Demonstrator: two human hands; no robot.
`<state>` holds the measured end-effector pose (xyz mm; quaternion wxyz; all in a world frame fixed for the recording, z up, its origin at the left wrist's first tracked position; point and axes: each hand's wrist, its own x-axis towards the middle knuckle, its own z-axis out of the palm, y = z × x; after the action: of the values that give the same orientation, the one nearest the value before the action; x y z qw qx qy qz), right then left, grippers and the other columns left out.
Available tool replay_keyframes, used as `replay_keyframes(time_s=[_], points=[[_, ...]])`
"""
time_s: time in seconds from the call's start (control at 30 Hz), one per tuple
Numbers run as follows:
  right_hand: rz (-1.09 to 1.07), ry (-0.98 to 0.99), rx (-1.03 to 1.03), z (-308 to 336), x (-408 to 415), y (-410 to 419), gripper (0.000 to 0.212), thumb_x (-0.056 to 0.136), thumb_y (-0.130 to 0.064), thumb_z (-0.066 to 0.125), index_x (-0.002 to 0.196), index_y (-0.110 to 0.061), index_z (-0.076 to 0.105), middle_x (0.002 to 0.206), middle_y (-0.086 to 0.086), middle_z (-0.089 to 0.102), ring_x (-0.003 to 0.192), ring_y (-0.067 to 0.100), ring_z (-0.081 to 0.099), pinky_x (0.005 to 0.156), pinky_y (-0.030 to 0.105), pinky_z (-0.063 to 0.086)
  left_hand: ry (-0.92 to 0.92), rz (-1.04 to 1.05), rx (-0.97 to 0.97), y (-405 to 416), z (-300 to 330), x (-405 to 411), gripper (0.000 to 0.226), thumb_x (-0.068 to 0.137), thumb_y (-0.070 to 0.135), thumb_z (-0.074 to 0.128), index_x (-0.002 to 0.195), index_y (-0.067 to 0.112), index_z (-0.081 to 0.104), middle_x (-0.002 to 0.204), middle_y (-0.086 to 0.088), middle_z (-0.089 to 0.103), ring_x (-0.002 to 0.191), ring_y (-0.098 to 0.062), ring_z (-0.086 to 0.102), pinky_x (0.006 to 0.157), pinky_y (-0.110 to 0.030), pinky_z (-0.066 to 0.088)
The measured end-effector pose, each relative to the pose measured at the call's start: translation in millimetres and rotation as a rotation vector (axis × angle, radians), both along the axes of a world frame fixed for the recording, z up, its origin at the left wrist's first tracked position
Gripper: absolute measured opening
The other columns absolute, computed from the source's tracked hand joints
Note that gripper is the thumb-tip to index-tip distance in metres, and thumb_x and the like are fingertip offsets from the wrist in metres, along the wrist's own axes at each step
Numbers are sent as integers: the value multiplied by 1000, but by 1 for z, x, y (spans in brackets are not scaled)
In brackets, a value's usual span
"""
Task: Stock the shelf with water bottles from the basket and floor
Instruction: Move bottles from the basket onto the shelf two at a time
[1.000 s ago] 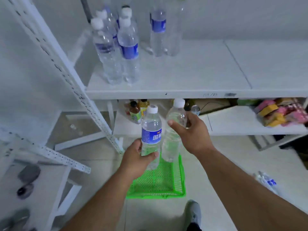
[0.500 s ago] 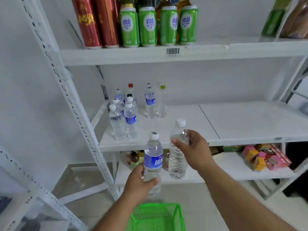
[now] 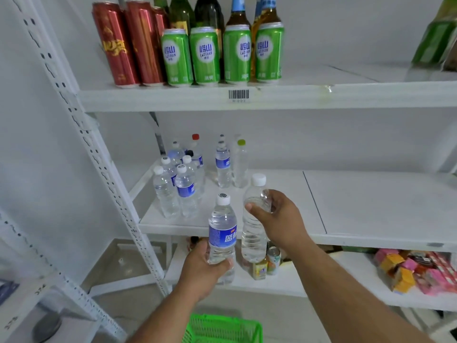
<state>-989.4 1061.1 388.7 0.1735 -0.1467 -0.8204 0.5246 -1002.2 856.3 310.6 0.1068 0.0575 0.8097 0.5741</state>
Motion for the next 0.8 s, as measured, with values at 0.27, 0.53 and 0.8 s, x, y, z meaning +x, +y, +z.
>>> replay_keyframes(time_s=[0.27,0.53,0.8], points=[[-21,-48,4,-5,-52,3,55,79,-50,77,122,-20,61,105,-6,70,93,12,66,72,20,45,-7,9,-17,0,5,-52,38,71,13,82,102,27,66,93,6,76,85,-10,73,68,-20,55],[-101,-76,45,-2,-95,-12,49,83,-42,77,121,-17,60,101,-7,65,84,9,58,65,18,40,15,4,-7,-6,-1,-115,37,69,14,83,91,35,61,88,10,74,84,-10,70,77,-28,54],[-159,-107,58,-6,-137,0,66,77,-54,77,132,-23,58,121,-7,66,107,17,64,95,37,52,23,-34,-2,7,2,-156,42,71,19,84,104,32,60,96,12,70,90,-5,66,72,-19,47]])
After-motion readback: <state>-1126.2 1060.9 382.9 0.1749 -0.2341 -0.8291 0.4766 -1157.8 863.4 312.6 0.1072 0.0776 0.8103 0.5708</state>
